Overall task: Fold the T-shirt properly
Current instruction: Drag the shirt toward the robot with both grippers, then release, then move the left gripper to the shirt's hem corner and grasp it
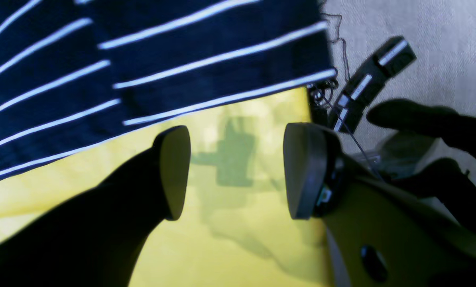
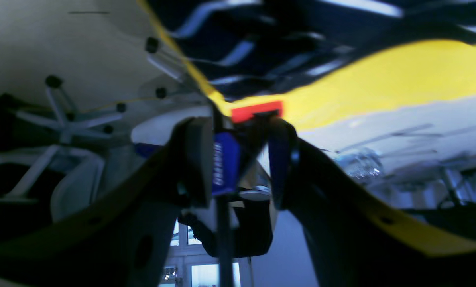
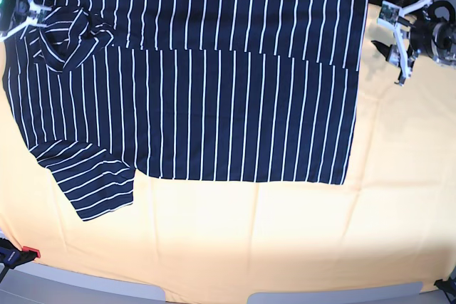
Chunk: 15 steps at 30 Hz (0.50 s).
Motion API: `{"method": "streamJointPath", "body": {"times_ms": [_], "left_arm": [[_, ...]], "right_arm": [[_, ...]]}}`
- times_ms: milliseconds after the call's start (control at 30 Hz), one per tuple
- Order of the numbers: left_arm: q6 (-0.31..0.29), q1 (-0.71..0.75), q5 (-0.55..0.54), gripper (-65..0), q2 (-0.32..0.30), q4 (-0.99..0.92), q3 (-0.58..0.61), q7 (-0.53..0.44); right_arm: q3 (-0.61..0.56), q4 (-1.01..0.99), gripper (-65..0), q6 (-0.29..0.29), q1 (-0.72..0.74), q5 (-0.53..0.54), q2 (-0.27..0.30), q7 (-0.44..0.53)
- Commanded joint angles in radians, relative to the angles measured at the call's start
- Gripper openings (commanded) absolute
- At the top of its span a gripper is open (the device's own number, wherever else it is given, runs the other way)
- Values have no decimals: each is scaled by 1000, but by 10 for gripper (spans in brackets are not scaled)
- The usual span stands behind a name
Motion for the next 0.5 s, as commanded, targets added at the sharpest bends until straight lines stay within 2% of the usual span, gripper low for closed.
{"method": "streamJointPath", "body": {"times_ms": [0, 200, 333, 433, 467], "left_arm": [[-4, -31, -24, -274, -9, 7, -10, -7], [-4, -153, -98, -274, -9, 7, -10, -6], [-4, -218, -159, -274, -9, 5, -10, 1], [-2, -264, -296, -274, -9, -14, -10, 40], [45, -283, -367, -274, -9, -25, -10, 69]], "right_arm": [[29, 10, -395, 5, 4, 6, 35, -22], [192, 10, -395, 24, 4, 96, 95, -22], [330, 10, -395, 31, 11, 100, 105, -22], [442, 6, -395, 25, 11, 101, 104, 11], [476, 4, -395, 8, 11, 101, 104, 39]]}}
